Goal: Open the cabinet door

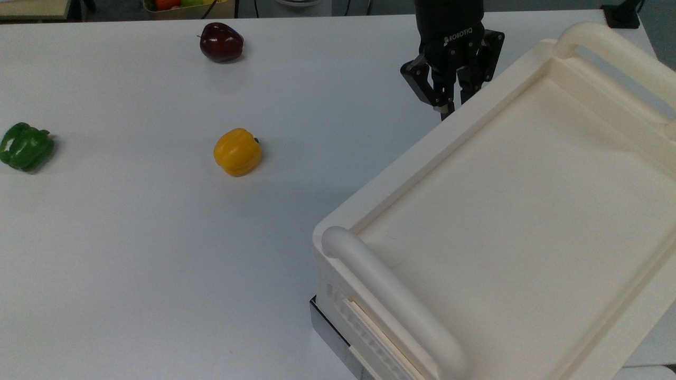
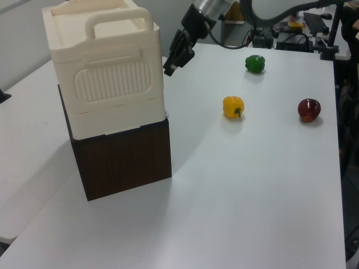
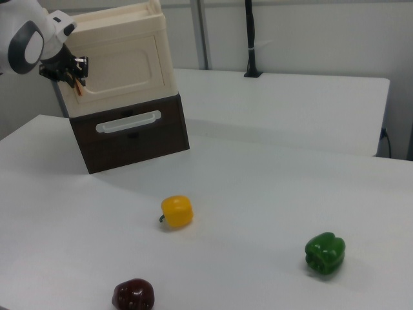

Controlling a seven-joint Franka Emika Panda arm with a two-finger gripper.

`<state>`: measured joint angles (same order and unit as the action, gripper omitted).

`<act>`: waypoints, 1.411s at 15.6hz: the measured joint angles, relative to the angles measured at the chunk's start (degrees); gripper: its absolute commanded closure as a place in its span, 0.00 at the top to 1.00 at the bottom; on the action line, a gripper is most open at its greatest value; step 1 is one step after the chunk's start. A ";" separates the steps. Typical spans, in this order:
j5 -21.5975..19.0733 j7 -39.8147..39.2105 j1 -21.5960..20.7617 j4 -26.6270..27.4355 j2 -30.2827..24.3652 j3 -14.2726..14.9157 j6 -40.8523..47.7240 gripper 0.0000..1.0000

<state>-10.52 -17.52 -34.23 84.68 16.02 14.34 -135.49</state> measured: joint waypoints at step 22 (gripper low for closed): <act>0.01 0.04 -1.68 0.01 0.47 0.23 -1.82 0.32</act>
<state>-10.51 -17.48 -35.91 84.69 16.49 14.57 -137.31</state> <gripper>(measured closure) 0.674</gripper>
